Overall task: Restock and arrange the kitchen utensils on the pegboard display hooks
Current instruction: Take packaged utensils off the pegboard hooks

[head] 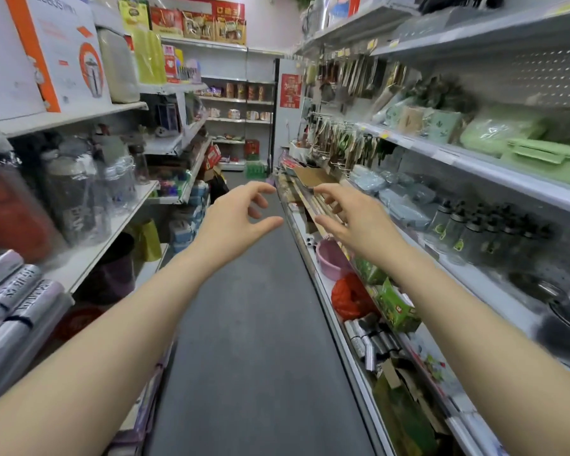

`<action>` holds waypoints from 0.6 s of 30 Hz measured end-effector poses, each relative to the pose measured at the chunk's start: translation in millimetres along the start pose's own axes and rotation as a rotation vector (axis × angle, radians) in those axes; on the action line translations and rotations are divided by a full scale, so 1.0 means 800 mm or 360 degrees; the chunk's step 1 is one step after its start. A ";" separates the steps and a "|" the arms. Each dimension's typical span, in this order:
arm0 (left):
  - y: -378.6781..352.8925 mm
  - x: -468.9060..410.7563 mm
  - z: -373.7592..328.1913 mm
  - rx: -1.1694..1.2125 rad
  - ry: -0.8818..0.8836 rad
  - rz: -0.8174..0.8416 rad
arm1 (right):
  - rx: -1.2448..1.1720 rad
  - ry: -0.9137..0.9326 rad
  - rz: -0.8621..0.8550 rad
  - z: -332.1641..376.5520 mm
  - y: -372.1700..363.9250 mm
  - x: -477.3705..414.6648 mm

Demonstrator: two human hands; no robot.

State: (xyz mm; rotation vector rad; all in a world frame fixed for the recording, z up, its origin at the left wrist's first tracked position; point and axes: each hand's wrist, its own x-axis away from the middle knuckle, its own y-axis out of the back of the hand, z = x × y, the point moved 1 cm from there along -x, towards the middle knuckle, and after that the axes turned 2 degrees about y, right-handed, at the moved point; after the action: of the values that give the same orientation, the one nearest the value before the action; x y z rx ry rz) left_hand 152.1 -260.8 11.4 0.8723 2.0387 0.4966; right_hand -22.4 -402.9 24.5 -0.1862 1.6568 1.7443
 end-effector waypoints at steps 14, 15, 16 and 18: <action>-0.088 -0.203 0.145 -0.0018 0.0019 0.0045 | 0.0029 -0.0008 0.0100 -0.120 -0.137 -0.185; -0.091 -0.220 0.156 -0.0019 0.0007 0.0043 | 0.0037 -0.0018 0.0100 -0.127 -0.145 -0.201; -0.094 -0.239 0.169 -0.0017 -0.0002 0.0042 | 0.0042 -0.0031 0.0100 -0.134 -0.154 -0.218; -0.099 -0.279 0.197 -0.0018 -0.0009 0.0046 | 0.0043 -0.0057 0.0089 -0.149 -0.174 -0.255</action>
State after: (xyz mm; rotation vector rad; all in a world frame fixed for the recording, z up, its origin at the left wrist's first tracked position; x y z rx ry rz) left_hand 340.3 -473.7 -4.2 0.8963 2.0190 0.5205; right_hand 164.8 -602.7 4.4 -0.0961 1.6734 1.7557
